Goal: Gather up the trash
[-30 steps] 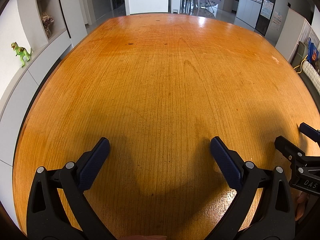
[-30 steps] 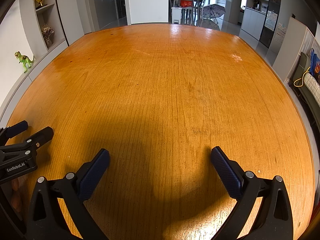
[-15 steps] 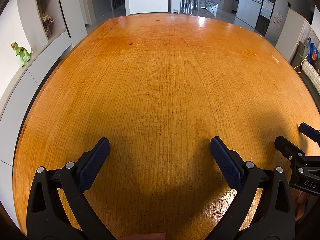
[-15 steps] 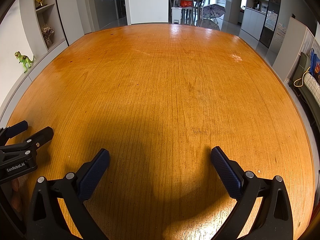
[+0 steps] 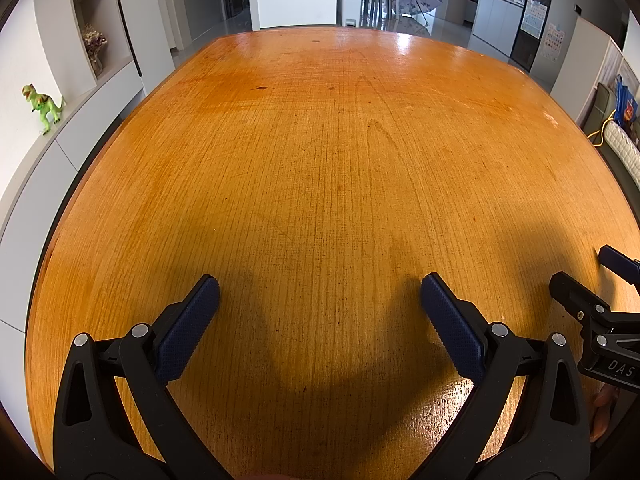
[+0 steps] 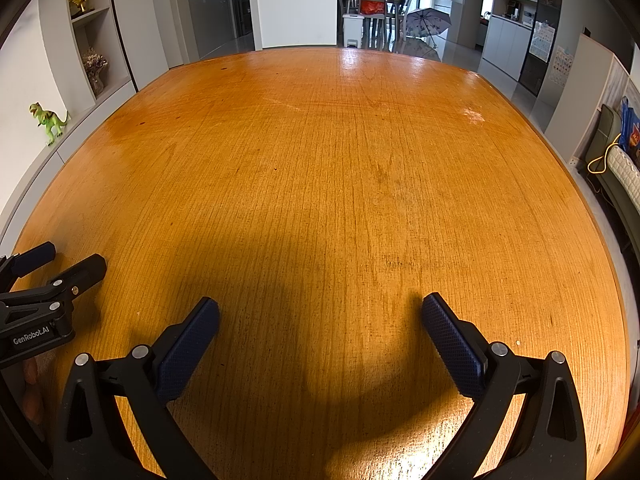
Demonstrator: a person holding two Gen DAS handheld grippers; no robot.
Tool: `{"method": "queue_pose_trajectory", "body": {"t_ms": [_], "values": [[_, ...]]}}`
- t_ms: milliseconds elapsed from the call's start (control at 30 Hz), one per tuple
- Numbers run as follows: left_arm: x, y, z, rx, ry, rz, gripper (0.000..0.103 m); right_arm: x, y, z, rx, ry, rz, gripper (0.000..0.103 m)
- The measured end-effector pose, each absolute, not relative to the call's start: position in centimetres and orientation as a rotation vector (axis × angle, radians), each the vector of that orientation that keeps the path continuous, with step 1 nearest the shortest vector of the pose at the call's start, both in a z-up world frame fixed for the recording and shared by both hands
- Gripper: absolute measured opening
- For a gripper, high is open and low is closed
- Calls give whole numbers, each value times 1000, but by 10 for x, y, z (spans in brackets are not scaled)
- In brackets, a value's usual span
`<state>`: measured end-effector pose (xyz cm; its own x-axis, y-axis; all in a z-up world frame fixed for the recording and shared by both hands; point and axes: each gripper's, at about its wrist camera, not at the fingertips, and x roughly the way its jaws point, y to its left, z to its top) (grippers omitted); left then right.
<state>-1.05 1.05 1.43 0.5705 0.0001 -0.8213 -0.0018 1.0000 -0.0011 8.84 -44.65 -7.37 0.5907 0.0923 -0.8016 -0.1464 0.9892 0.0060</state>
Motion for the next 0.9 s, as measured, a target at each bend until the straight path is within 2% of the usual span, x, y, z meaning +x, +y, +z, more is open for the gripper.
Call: {"method": "queue_pose_trajectory", "body": {"t_ms": [900], "values": [[-9,8,15,-3,964,5,97,89,-447,-74,-63,929,139,101]]}}
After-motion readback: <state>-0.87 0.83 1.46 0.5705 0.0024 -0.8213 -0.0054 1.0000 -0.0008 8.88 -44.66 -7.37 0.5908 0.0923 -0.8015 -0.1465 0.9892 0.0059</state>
